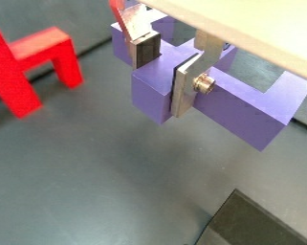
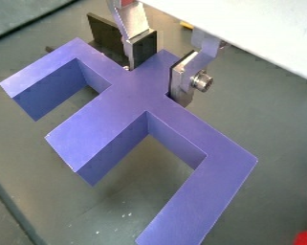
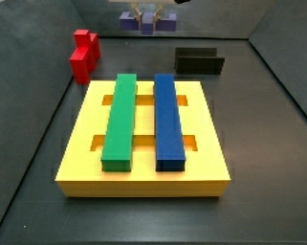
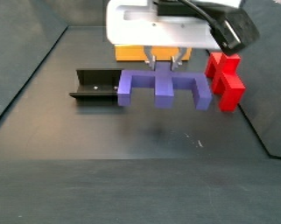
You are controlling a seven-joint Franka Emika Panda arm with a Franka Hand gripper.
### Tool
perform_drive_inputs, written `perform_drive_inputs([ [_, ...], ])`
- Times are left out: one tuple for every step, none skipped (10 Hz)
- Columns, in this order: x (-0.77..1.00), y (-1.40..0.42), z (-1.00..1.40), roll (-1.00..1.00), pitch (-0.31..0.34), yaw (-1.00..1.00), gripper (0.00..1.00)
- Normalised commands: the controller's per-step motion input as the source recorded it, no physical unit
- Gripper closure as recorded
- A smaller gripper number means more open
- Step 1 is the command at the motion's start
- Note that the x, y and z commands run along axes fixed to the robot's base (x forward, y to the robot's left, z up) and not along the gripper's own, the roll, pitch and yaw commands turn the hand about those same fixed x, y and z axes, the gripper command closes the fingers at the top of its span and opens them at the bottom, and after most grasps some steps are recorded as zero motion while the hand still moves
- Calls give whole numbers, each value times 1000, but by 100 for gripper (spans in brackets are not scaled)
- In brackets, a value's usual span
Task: Pick up the purple object. Move up. Place the purple object on the fixture. Regrasp the purple object. Move to above the board. Insert the purple object.
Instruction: Place the purple object on the fixture.
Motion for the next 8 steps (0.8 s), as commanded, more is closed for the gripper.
perform_drive_inputs([
  [611, -277, 243, -757, 597, 149, 100],
  [551, -389, 206, -937, 569, 157, 100],
  [614, -406, 214, -931, 497, 129, 100],
  [660, -397, 143, -923, 409, 106, 100],
  [663, -371, 117, -991, 389, 77, 100],
  [660, -326, 80, -1000, 349, 43, 100],
  [646, -294, 57, -1000, 260, 69, 100],
  [651, -231, 0, -1000, 140, 40, 100],
])
